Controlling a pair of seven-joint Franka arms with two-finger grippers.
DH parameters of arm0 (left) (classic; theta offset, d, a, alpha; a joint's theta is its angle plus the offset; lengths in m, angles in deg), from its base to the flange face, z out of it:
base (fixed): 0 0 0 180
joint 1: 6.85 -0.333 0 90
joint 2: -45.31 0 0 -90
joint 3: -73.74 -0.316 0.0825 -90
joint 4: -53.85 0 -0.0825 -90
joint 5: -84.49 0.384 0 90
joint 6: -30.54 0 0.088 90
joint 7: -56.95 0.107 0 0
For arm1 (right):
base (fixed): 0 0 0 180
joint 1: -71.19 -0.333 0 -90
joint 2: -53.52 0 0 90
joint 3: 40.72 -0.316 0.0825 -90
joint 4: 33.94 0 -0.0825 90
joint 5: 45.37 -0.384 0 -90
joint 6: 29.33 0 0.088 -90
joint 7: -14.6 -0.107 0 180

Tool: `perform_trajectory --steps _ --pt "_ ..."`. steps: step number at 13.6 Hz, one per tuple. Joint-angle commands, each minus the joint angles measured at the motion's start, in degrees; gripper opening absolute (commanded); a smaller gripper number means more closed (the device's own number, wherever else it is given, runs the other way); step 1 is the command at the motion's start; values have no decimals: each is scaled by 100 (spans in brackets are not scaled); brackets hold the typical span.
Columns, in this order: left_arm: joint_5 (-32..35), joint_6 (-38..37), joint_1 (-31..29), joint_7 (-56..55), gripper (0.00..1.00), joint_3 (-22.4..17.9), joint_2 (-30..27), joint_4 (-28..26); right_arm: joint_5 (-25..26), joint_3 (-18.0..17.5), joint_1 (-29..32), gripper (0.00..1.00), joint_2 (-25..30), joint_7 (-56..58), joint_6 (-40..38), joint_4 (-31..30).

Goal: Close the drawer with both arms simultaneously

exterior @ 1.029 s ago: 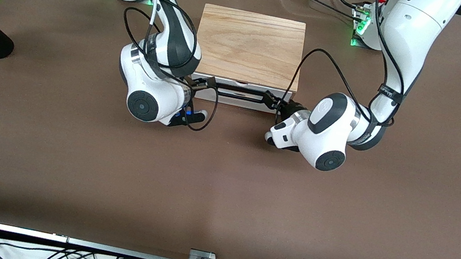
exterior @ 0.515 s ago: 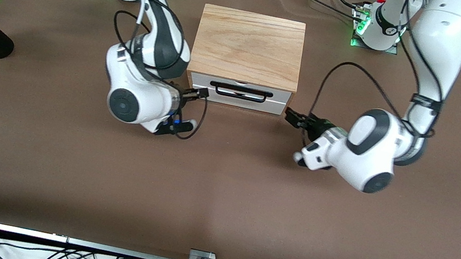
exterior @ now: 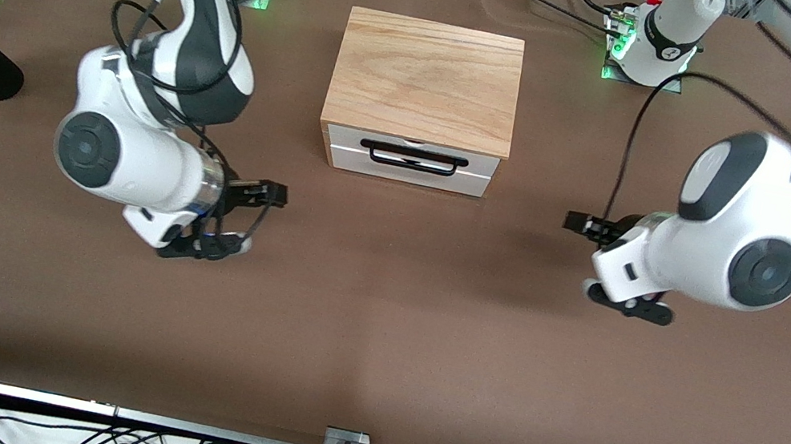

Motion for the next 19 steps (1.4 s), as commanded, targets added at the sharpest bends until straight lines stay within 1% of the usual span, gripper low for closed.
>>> perform_trajectory --steps 1,2,3,4,5,6,7,8,9,10,12,13,14,17,19 --pt "880 -86 -6 311 100 8 -563 -112 91 584 -24 100 156 44 -174 168" --pt "873 -95 -58 328 100 -27 -747 -112 100 838 -15 100 288 44 -209 159" --pt "812 -104 -285 355 100 -36 -1088 -138 126 1128 -41 100 402 36 -271 159" --pt "664 -165 -487 372 100 -10 -1422 -260 135 1366 -68 100 491 27 -367 168" --pt "445 -357 -559 372 100 -19 -1721 -462 135 1551 -51 100 596 9 -394 168" --pt "399 -411 -638 364 100 -19 -2072 -725 135 1675 -33 100 658 9 -394 168" --pt "372 -368 -717 364 100 -19 -2406 -1128 161 1737 19 100 763 -8 -385 159" --pt "372 -246 -814 364 100 -19 -2671 -1462 397 1677 185 100 921 0 -394 150" --pt "372 -88 -884 364 100 -19 -2821 -1744 695 1502 344 100 1148 0 -359 63" --pt "372 18 -920 364 100 -19 -2831 -1825 968 1117 615 100 1377 -8 -385 -103" --pt "372 185 -929 364 100 -28 -2735 -1765 1792 47 1291 100 1930 -52 -315 -603" --pt "372 238 -938 372 100 -28 -2717 -1738 2153 -420 1608 100 2107 -52 -315 -840" --pt "389 291 -938 364 100 -28 -2700 -1669 2252 -607 1802 100 2274 -78 -306 -991" --pt "390 353 -938 364 100 -54 -2621 -1571 2245 -662 1935 100 2460 0 -297 -1334" --pt "477 528 -929 355 100 -63 -2603 -1545 2131 -881 2373 100 2661 79 -289 -1641"
